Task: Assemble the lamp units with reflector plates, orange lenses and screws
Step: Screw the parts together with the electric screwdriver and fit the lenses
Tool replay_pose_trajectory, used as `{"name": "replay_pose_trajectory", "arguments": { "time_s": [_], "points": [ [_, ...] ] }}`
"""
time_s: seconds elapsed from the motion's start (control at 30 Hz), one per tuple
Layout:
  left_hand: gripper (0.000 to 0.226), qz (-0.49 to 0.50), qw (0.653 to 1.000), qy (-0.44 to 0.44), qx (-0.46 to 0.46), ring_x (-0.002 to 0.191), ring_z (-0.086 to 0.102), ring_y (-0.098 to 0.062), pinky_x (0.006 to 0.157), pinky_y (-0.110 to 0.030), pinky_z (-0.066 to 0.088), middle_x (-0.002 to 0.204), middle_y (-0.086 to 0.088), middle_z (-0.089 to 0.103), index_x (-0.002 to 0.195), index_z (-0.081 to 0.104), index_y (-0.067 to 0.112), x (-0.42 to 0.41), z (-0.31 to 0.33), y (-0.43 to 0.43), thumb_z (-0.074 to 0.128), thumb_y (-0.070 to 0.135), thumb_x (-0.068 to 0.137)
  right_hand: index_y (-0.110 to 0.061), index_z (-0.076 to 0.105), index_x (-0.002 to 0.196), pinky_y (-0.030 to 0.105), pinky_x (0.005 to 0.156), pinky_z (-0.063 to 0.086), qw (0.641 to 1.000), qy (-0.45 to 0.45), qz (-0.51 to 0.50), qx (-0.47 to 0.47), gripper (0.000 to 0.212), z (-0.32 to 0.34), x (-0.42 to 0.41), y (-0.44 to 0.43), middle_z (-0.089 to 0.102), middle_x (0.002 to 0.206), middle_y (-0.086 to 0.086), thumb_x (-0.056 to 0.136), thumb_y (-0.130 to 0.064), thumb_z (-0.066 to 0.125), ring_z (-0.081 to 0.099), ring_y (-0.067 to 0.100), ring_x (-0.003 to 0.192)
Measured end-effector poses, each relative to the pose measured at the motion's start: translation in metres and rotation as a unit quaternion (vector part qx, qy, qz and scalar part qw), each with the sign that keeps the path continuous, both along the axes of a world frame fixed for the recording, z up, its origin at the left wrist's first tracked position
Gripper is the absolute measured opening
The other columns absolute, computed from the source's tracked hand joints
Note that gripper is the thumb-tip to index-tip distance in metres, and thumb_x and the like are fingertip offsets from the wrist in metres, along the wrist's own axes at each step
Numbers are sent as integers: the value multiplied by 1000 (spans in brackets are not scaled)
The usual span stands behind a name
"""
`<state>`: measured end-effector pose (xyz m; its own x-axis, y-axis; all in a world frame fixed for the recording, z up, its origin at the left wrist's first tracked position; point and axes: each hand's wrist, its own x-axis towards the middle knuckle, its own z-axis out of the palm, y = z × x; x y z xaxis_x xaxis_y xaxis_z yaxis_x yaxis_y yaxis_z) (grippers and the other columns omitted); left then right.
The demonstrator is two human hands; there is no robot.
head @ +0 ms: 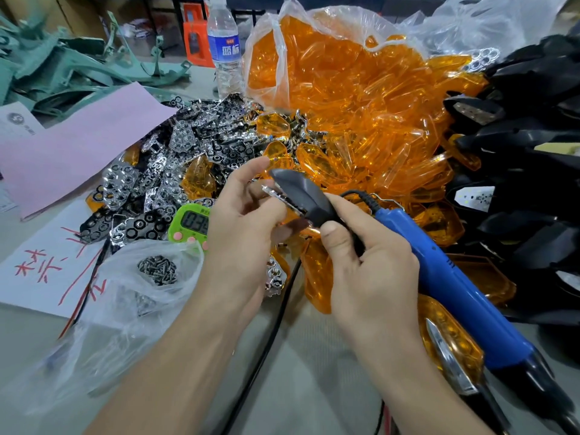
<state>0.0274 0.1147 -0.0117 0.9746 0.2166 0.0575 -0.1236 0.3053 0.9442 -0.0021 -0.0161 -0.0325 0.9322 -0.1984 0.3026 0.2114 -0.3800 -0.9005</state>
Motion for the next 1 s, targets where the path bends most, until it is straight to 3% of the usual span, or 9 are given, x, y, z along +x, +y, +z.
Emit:
{"name": "replay_pose_trajectory", "arguments": {
  "time_s": [0.13, 0.2, 0.33, 0.4, 0.47, 0.57, 0.73, 0.8, 1.0],
  "points": [
    [59, -46, 999, 20, -16, 97, 72, -14, 80, -34, 62, 106, -7, 64, 134, 55, 23, -1, -2, 2, 75, 18, 79, -46, 69, 125, 20, 71, 50, 998, 29, 19, 53, 30, -5, 6, -3, 69, 81, -24, 102, -30, 59, 61, 0, 76],
    [70, -45, 998, 37, 16, 91, 72, -12, 87, -35, 60, 101, -1, 66, 135, 56, 25, 1, -4, 1, 86, 16, 73, -48, 70, 121, 30, 76, 53, 995, 45, 30, 84, 30, -6, 8, -2, 66, 77, -24, 102, -28, 60, 60, 3, 76],
    [63, -44, 992, 59, -100, 94, 67, -19, 99, -46, 56, 107, -12, 60, 126, 60, 17, 1, -1, 1, 76, 12, 66, -68, 64, 95, 34, 78, 53, 996, 38, 44, 66, 40, -2, 6, 4, 67, 78, -28, 100, -28, 59, 63, 5, 79],
    [53, -43, 987, 53, -145, 93, 68, -21, 94, -41, 59, 105, -12, 65, 122, 61, 14, 2, -2, 2, 72, 4, 71, -63, 66, 105, 35, 90, 56, 997, 21, 38, 56, 36, -3, 6, 5, 72, 95, -28, 98, -28, 59, 68, 5, 95],
    [41, -40, 985, 45, -163, 89, 71, -20, 86, -36, 63, 95, -8, 70, 120, 62, 11, 3, -5, 0, 64, -8, 84, -51, 67, 123, 23, 92, 54, 999, 4, 19, 27, 35, -3, 4, 5, 71, 100, -30, 99, -26, 60, 66, 0, 102],
    [34, -34, 988, 40, -147, 82, 72, -17, 81, -30, 63, 74, 2, 72, 118, 61, 10, 3, -6, -2, 52, -14, 94, -38, 63, 137, 10, 86, 48, 999, -10, -23, -29, 39, -3, -1, 6, 72, 103, -24, 100, -26, 63, 61, -3, 104],
    [41, -33, 992, 48, -114, 96, 72, -23, 79, -29, 61, 105, -5, 78, 119, 63, 12, 3, -5, -4, 47, -17, 95, -37, 60, 142, 32, 94, 56, 998, -7, -42, -53, 42, 2, -7, 10, 73, 114, -13, 100, -29, 62, 66, 7, 103],
    [44, -8, 998, 26, -56, 95, 75, -19, 79, -30, 63, 104, -2, 80, 121, 63, 12, 2, -5, -6, 51, -20, 93, -36, 58, 143, 37, 94, 56, 998, 1, -35, -59, 43, 3, -8, 9, 73, 114, -11, 101, -30, 61, 66, 9, 102],
    [52, 32, 998, 8, 48, 99, 77, -25, 71, -33, 65, 99, -2, 81, 134, 61, 4, 3, -5, 2, 59, -22, 89, -35, 58, 143, 27, 86, 54, 997, 21, 9, -73, 42, 2, -4, 5, 72, 106, -9, 102, -28, 60, 63, 7, 92]
  ]
}}
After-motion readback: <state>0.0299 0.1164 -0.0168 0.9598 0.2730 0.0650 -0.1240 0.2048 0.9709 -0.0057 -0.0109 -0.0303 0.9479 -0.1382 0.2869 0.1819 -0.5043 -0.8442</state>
